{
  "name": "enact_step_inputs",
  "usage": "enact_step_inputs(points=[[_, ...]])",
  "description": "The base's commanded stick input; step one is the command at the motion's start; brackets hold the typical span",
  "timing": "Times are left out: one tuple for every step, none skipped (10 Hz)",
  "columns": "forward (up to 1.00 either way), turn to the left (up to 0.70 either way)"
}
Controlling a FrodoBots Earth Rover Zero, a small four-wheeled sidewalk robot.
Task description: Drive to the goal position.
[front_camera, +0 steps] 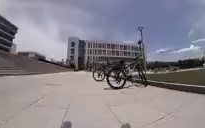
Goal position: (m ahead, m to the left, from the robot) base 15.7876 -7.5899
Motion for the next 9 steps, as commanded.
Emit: enact_step_inputs(points=[[0.70,0.00],[0.70,0.00],[0.70,0.00],[0.70,0.00],[0.70,0.00],[0.70,-0.08],[0.70,-0.27],[0.70,-0.21],[0.70,-0.02]])
